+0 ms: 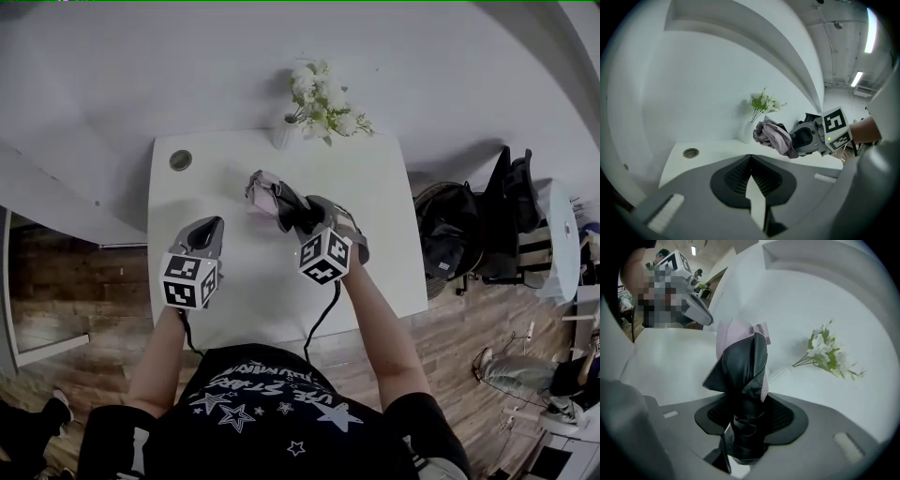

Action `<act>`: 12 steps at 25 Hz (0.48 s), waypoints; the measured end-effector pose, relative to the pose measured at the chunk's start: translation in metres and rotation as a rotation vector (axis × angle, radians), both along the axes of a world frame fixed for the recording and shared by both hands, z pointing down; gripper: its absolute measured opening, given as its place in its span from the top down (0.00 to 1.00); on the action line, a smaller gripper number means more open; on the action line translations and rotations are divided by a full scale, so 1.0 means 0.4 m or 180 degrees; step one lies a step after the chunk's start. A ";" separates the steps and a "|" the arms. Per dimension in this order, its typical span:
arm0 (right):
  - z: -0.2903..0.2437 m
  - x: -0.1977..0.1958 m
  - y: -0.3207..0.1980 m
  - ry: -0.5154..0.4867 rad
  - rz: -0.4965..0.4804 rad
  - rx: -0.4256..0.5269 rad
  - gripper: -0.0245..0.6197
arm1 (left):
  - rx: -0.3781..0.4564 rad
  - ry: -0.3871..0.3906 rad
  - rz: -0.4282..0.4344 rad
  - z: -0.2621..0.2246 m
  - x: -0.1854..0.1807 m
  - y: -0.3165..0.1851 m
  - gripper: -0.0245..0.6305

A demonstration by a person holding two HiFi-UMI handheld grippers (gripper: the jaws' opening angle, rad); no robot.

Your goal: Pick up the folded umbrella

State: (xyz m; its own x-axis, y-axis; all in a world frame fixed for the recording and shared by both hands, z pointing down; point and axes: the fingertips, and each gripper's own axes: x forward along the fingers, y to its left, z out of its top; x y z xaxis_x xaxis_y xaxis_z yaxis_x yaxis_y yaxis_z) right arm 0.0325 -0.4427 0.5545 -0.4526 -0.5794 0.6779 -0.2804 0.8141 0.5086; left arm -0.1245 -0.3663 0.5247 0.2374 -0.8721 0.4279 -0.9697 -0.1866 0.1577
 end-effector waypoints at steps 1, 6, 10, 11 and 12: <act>-0.018 -0.001 0.012 -0.0065 0.0014 0.0039 0.62 | 0.0019 -0.0007 -0.0007 -0.007 0.000 0.010 0.96; -0.106 0.001 0.071 -0.0485 0.0164 0.0135 0.62 | 0.0117 -0.0035 -0.0008 -0.042 0.009 0.054 0.96; -0.156 0.016 0.129 -0.0818 0.0315 0.0126 0.62 | 0.0206 -0.0057 0.0014 -0.069 0.030 0.099 0.96; -0.164 0.022 0.146 -0.0885 0.0354 0.0118 0.62 | 0.0229 -0.0058 0.0019 -0.075 0.036 0.113 0.96; -0.170 0.028 0.165 -0.0943 0.0392 0.0110 0.62 | 0.0250 -0.0058 0.0025 -0.081 0.042 0.129 0.96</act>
State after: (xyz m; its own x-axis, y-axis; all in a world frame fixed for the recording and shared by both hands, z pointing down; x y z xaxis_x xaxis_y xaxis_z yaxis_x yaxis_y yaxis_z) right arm 0.0436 -0.3768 0.4864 -0.5524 -0.6623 0.5061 -0.5156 0.7486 0.4169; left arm -0.1078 -0.3147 0.4925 0.2372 -0.9013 0.3624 -0.9707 -0.2053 0.1247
